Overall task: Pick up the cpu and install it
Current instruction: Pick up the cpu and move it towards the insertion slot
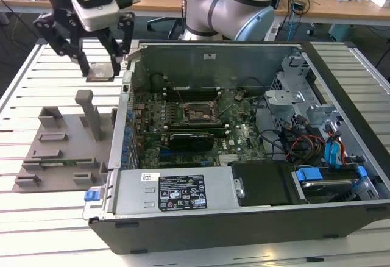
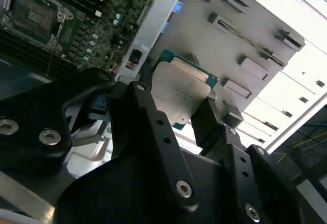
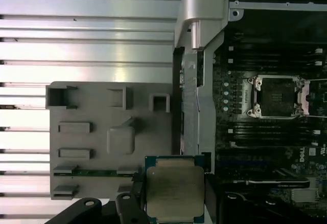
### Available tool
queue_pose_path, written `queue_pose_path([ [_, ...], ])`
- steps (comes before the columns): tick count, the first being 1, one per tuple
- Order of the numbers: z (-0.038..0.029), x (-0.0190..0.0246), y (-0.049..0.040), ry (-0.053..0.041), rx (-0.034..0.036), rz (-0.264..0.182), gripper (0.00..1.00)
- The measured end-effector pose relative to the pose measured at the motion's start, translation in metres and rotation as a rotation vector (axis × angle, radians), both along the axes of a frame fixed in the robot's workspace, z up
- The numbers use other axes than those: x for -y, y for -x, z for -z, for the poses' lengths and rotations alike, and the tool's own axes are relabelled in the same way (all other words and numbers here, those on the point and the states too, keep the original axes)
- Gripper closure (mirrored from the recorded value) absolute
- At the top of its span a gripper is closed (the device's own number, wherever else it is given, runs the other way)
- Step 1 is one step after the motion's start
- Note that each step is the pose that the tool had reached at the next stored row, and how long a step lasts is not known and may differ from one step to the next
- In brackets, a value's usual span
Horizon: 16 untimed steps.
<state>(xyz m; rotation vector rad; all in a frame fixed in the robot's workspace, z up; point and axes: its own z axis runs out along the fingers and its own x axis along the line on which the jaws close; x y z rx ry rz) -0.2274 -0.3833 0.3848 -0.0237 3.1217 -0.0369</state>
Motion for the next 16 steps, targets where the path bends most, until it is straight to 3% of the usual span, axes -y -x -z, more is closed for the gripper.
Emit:
queue_pose_path([
  [16,0.0008,-0.0094,-0.0683,-0.0001,-0.003,0.0,0.45],
])
